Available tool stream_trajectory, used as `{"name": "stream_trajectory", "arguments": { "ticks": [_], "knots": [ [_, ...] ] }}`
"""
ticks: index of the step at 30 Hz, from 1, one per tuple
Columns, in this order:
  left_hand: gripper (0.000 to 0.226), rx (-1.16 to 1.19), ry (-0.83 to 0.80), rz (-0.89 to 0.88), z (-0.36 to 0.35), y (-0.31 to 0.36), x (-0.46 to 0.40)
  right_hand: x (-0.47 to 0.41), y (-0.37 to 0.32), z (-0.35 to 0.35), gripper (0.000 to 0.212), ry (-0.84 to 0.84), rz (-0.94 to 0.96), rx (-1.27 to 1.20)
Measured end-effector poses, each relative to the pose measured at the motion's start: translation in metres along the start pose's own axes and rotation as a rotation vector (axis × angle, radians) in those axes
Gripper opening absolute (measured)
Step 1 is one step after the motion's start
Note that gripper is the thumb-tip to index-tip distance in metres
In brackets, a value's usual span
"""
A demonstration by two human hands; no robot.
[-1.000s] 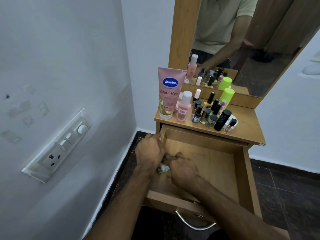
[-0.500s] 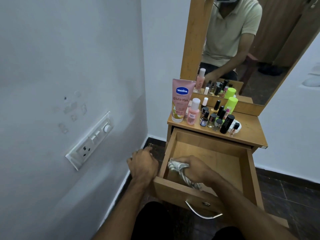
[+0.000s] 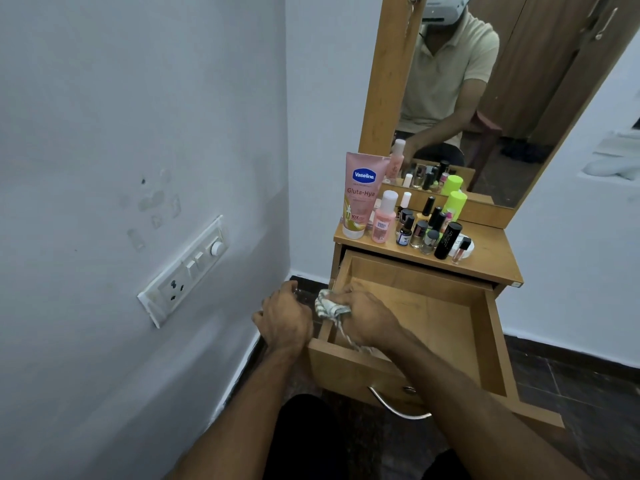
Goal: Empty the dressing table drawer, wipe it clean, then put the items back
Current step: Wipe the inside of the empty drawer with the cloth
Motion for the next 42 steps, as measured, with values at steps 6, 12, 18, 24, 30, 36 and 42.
{"name": "stream_trajectory", "arguments": {
  "ticks": [6, 12, 18, 24, 30, 36, 42],
  "knots": [
    [0.046, -0.151, -0.015, -0.121, -0.003, 0.015, -0.002, -0.006, -0.001, 0.009, 0.046, 0.048, 0.017, 0.090],
    [0.049, -0.276, -0.038, -0.193, -0.013, 0.023, -0.003, 0.005, 0.006, -0.005, 0.051, 0.035, 0.101, 0.122],
    [0.052, -0.304, -0.054, -0.200, -0.012, 0.024, -0.005, -0.040, 0.027, 0.021, 0.059, 0.084, -0.111, 0.194],
    [0.046, -0.269, -0.057, -0.205, -0.019, 0.023, -0.007, -0.010, 0.019, -0.008, 0.055, 0.048, 0.066, 0.226],
    [0.039, -0.308, -0.040, -0.230, -0.019, 0.025, -0.007, -0.052, 0.035, 0.015, 0.064, 0.133, -0.089, 0.226],
    [0.038, -0.342, -0.066, -0.269, -0.020, 0.032, -0.007, -0.068, 0.037, 0.024, 0.069, 0.070, -0.178, 0.218],
    [0.041, -0.392, -0.091, -0.301, -0.025, 0.036, -0.006, -0.040, 0.028, 0.003, 0.073, 0.066, -0.038, 0.307]
  ]
}}
Point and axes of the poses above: each hand's wrist, its own x-axis away from the middle knuckle, its own z-axis out of the back of the hand, y = z × x, the point moved 10 cm from there along -x, towards the middle knuckle, and after that the axes turned 2 degrees about -y, right-handed, at the moved point
